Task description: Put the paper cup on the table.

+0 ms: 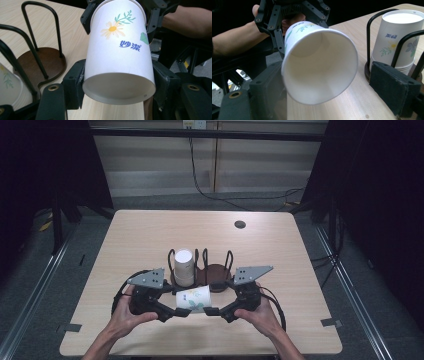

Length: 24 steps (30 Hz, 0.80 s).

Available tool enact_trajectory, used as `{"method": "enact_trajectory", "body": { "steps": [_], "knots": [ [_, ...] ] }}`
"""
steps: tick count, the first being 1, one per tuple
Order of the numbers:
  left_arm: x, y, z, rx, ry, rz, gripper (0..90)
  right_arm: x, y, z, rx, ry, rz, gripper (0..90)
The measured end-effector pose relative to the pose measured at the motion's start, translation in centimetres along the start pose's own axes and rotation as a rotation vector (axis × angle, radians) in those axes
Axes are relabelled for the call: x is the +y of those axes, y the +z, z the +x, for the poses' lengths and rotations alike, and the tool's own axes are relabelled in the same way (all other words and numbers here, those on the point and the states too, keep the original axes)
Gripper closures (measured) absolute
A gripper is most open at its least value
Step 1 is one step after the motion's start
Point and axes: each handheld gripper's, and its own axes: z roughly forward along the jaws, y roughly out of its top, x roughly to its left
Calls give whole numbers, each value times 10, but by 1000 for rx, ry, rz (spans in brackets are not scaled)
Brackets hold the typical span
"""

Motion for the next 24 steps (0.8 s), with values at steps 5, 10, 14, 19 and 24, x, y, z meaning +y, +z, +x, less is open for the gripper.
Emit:
{"method": "enact_trajectory", "body": {
  "steps": [5, 10, 14, 19, 24],
  "knots": [
    [0, 1, -1, -1, 4, -5, 371, 1, 1, 0, 20, 6, -17, 135],
    [2, 3, -1, -11, 7, 1, 371, 1, 5, 1, 54, 5, -12, 173],
    [2, 4, -1, -21, 4, 1, 371, 1, 8, 1, 76, 3, -9, 209],
    [1, 4, 1, -31, 7, 2, 369, 1, 9, 0, 80, 2, -9, 227],
    [-1, 5, 2, -38, 1, -1, 366, 1, 9, 0, 79, -4, -11, 242]
  ]
}}
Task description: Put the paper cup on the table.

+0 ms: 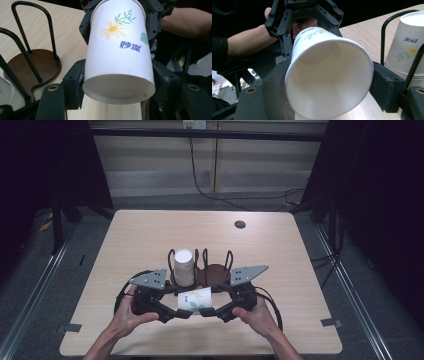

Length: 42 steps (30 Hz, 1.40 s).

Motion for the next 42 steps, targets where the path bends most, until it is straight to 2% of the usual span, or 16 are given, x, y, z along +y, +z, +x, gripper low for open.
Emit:
{"method": "enact_trajectory", "body": {
  "steps": [5, 8, 14, 16, 19, 20, 25, 27, 31, 33, 40, 42],
  "knots": [
    [-1, 2, 3, -10, -25, 1, 357, -1, 0, -3, 6, 15, -2, 252],
    [-2, 2, 3, 0, -31, 1, 337, 0, -1, -3, 6, 17, -7, 263],
    [-2, 3, 4, 10, -28, 7, 321, -1, -1, -4, 8, 30, -13, 267],
    [-3, 2, 4, 18, -30, 17, 282, -1, -1, -4, 2, 32, -12, 268],
    [-4, 2, 4, 17, -33, 16, 270, -1, -2, -4, -1, 31, -9, 270],
    [-4, 2, 5, 2, -34, 21, 249, -1, -2, -4, -1, 32, -9, 270],
    [-5, 5, 4, 12, -19, 31, 206, -2, -2, -5, 6, 43, -8, 270],
    [-5, 5, 4, 26, -19, 36, 162, -2, -2, -5, 3, 43, -7, 271],
    [-9, 6, 6, 31, -51, 11, 161, -1, -3, -5, -10, 45, -8, 271],
    [-10, 9, 6, 42, -49, 41, 160, -1, -3, -5, -12, 50, -9, 271],
    [-12, 12, 5, 93, -37, 88, 160, -1, -3, -7, -32, 65, 1, 274],
    [-14, 12, 4, 105, -43, 72, 161, -1, -3, -7, -37, 68, 6, 274]
  ]
}}
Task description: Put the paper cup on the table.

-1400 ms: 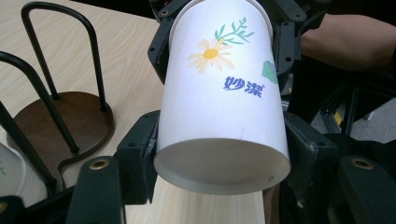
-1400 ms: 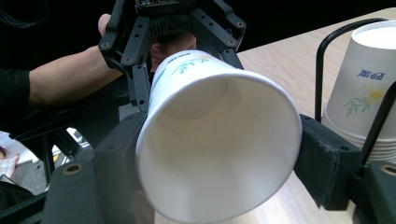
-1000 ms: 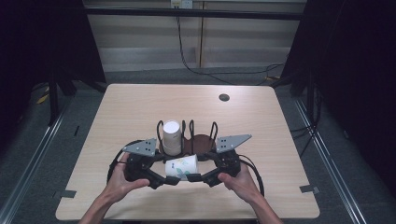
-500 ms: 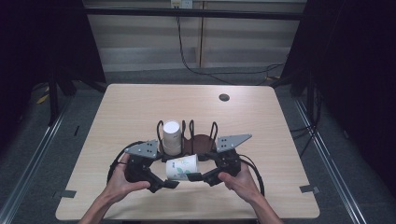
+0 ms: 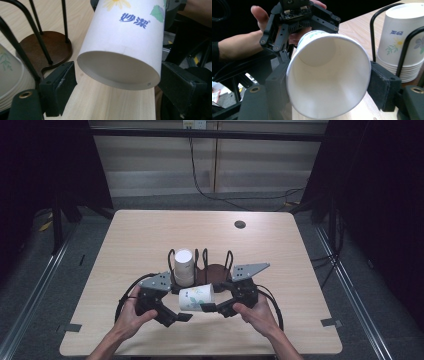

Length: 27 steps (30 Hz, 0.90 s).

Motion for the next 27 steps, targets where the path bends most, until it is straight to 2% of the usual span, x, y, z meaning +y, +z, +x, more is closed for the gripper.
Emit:
{"method": "enact_trajectory", "body": {
  "steps": [3, 5, 10, 12, 16, 27],
  "knots": [
    [-6, -2, 2, 3, -6, -17, 160, 0, -2, 0, -13, 2, 5, 275],
    [-9, -3, 3, 10, -15, -3, 160, 1, -4, -1, -25, 4, 9, 275],
    [-14, -10, 6, 31, -39, -6, 161, -1, -11, -4, -51, 7, 28, 279],
    [-17, -16, 8, 63, -49, -17, 161, -2, -13, -4, -64, 4, 40, 280],
    [-19, -25, 11, 94, -72, -45, 161, -2, -19, -4, -90, 7, 55, 282],
    [-23, -29, 14, 104, -75, -36, 161, -6, -33, -9, -142, 24, 105, 286]
  ]
}}
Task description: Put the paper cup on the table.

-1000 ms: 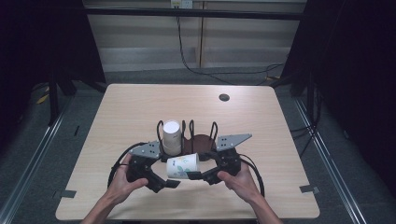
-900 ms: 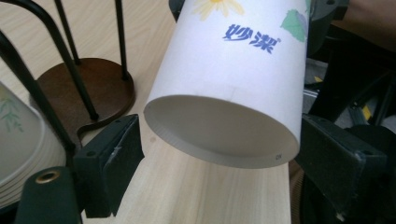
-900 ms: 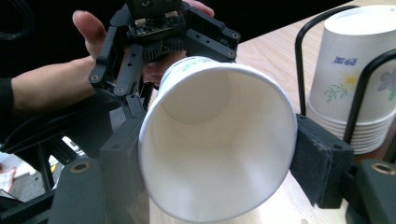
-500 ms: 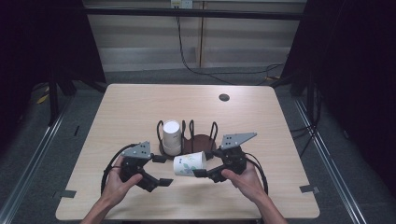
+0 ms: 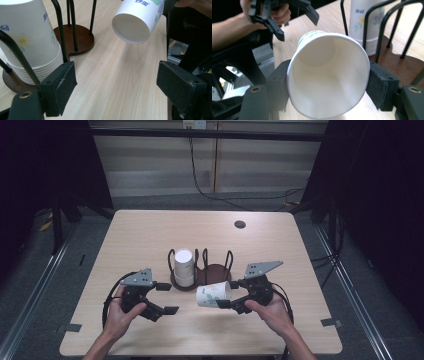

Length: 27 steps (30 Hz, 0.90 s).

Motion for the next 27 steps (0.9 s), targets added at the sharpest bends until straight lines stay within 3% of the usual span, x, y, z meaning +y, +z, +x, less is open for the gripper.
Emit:
{"method": "enact_trajectory", "body": {
  "steps": [11, 17, 21, 27],
  "knots": [
    [-1, -2, -3, 16, -5, 26, 162, -4, -16, -9, -56, 10, 84, 289],
    [-4, -2, -9, 20, 17, 83, 165, -3, -24, -18, -90, 23, 129, 291],
    [-11, -7, -8, 42, -3, 53, 167, -2, -26, -23, -113, 26, 169, 291],
    [-14, -14, -5, 59, -6, 48, 167, -1, -32, -31, -134, 40, 202, 289]
  ]
}}
